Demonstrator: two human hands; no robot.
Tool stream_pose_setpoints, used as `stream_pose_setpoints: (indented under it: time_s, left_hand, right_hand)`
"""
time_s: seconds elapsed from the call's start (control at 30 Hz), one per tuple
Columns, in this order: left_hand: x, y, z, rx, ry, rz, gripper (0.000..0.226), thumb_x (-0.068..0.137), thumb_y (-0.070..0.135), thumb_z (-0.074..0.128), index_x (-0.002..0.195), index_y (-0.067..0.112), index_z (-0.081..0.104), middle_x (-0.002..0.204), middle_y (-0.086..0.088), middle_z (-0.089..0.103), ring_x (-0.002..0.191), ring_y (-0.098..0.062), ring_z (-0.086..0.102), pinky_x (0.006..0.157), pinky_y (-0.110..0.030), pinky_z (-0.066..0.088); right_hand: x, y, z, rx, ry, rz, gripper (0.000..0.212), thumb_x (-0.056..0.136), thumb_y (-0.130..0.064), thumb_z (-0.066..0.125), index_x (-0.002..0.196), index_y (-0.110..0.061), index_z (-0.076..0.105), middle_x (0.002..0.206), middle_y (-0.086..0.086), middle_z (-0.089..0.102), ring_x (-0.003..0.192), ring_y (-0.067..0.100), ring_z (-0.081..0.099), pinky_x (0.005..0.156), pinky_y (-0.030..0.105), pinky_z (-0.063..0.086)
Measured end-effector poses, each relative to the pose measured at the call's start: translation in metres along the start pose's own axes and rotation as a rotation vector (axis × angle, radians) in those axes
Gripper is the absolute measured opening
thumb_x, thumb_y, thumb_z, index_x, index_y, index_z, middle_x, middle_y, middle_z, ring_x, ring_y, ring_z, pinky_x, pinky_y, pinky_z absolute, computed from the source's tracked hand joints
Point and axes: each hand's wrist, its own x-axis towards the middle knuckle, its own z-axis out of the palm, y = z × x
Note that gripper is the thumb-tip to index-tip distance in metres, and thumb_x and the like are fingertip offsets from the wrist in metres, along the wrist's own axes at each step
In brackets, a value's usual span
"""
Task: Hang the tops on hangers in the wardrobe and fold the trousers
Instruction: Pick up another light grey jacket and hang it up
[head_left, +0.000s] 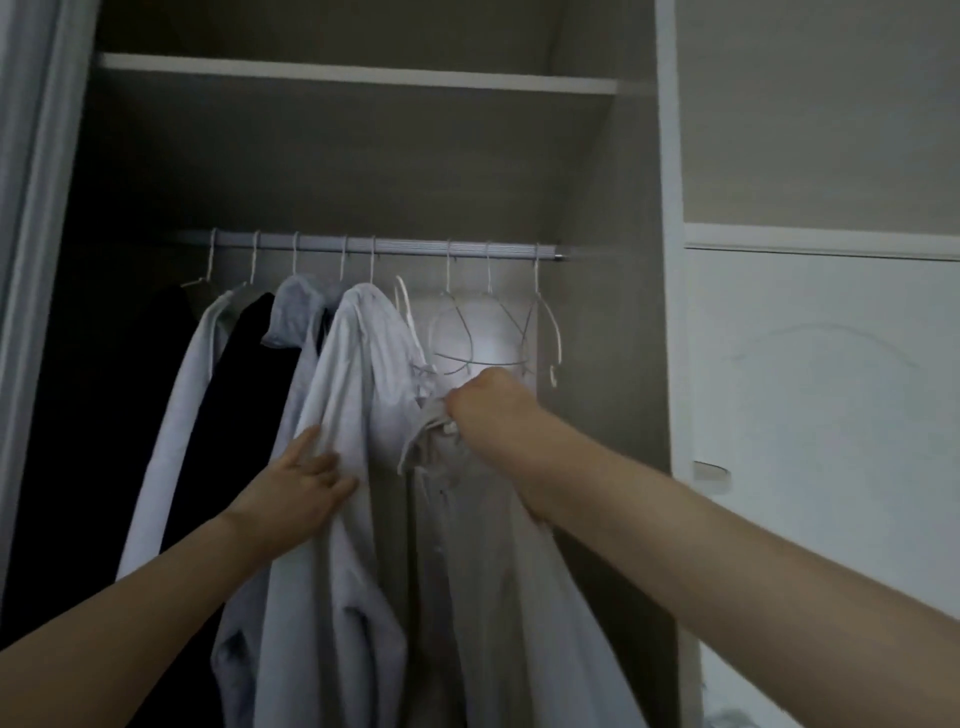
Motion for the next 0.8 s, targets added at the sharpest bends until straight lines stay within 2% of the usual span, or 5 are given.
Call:
stream_pose_setpoints:
  time_s: [0.4, 0.6, 0.67, 0.7, 0.8]
  left_hand:
    - [0.010, -0.016, 0.023, -0.297, 0.319, -0.045, 0.025, 0.054, 0.006, 0.082, 0.045, 0.010, 0.059, 0.046, -0.011, 0.058, 0.031, -0.021, 0.054, 0.029, -0.025, 0.043]
    - [0.048, -0.030, 0.021, -0.352, 0.024, -0.232, 0.023, 0.097, 0.012, 0.053, 0.116, 0.005, 0.064, 0.118, -0.012, 0.065, 0.105, -0.025, 0.066, 0.084, -0.034, 0.054]
    - [0.069, -0.044, 0.009, -0.602, 0.240, -0.337, 0.030, 0.080, -0.019, 0.064, 0.110, -0.022, 0.059, 0.119, -0.033, 0.060, 0.107, -0.031, 0.066, 0.027, -0.030, 0.042]
    - [0.074, -0.053, 0.006, -0.740, 0.207, -0.394, 0.042, 0.082, -0.021, 0.060, 0.122, -0.026, 0.047, 0.136, -0.035, 0.047, 0.123, -0.032, 0.056, 0.113, -0.025, -0.020]
    - [0.074, -0.068, -0.009, -0.880, 0.242, -0.354, 0.062, 0.093, 0.002, 0.058, 0.148, 0.004, 0.030, 0.160, -0.013, 0.018, 0.147, -0.026, 0.016, 0.118, -0.018, 0.001]
  right_hand:
    - [0.056, -0.041, 0.113, 0.270, 0.162, -0.050, 0.027, 0.094, -0.005, 0.040, 0.068, -0.015, 0.037, 0.071, -0.001, 0.041, 0.059, 0.008, 0.041, 0.047, 0.020, 0.034]
    - [0.072, -0.051, 0.100, 0.265, 0.182, -0.012, 0.034, 0.092, -0.002, 0.040, 0.125, 0.004, 0.043, 0.071, -0.001, 0.043, 0.058, 0.009, 0.044, 0.037, 0.013, 0.034]
    - [0.074, -0.052, 0.094, 0.196, 0.196, -0.028, 0.031, 0.095, -0.005, 0.038, 0.124, 0.005, 0.043, 0.080, 0.000, 0.042, 0.066, 0.013, 0.044, 0.053, 0.020, 0.035]
    - [0.075, -0.051, 0.091, 0.175, 0.187, -0.026, 0.023, 0.096, -0.006, 0.038, 0.115, 0.004, 0.048, 0.082, 0.002, 0.042, 0.067, 0.014, 0.042, 0.055, 0.021, 0.034]
    - [0.075, -0.045, 0.082, 0.127, 0.233, -0.003, 0.019, 0.096, -0.008, 0.040, 0.078, -0.007, 0.044, 0.074, 0.002, 0.042, 0.058, 0.010, 0.037, 0.047, 0.021, 0.029]
